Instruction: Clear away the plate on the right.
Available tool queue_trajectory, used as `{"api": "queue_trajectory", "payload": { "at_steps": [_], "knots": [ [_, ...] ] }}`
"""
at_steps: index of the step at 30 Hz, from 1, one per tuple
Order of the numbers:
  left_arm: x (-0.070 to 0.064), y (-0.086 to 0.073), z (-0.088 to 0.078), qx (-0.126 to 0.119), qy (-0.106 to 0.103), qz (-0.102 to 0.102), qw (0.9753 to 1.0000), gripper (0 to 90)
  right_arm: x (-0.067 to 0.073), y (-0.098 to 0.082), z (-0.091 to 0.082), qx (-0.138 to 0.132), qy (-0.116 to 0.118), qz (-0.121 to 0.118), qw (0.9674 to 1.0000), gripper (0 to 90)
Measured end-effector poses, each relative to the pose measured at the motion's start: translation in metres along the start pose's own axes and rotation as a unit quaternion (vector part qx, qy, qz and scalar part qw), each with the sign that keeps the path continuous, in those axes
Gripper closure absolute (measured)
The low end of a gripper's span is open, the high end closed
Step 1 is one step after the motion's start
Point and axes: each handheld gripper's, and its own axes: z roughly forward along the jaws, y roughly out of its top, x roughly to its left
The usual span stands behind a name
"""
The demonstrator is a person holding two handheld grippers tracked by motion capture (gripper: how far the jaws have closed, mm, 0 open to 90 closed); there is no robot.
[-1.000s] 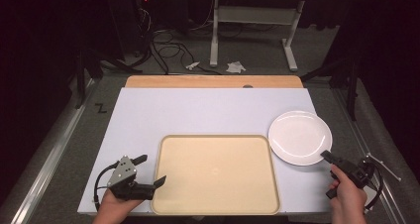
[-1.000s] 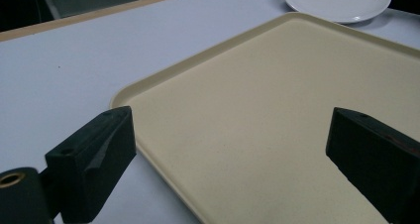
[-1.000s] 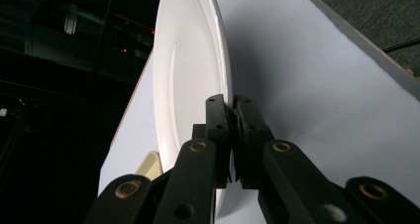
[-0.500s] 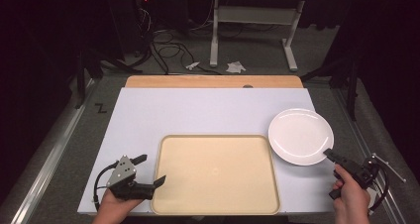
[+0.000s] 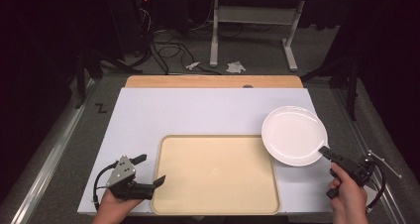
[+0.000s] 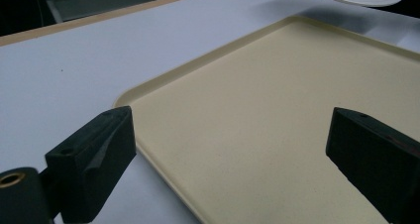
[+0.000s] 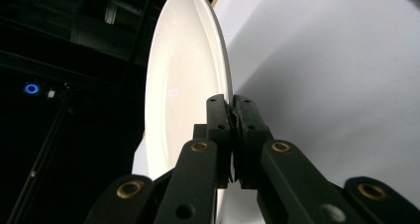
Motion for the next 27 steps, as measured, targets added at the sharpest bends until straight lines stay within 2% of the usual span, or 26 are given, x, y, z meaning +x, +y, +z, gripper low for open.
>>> {"api": "queue_trajectory", "payload": {
  "at_steps": [9,14,27],
  "knots": [
    [0.0,0.0,-0.001,-0.001,0.001,0.0,1.0,5.9,0.007,-0.005,0.005,0.014,0.016,-0.003,0.9998,89.0],
    [0.0,0.0,-0.001,-0.002,0.002,0.0,1.0,5.9,0.013,-0.008,0.009,0.023,0.022,-0.015,0.9994,89.0],
    [0.001,-0.001,-0.003,-0.008,0.008,-0.004,0.9999,5.9,0.039,-0.016,0.029,0.064,0.038,-0.034,0.9966,89.0]
  ]
}}
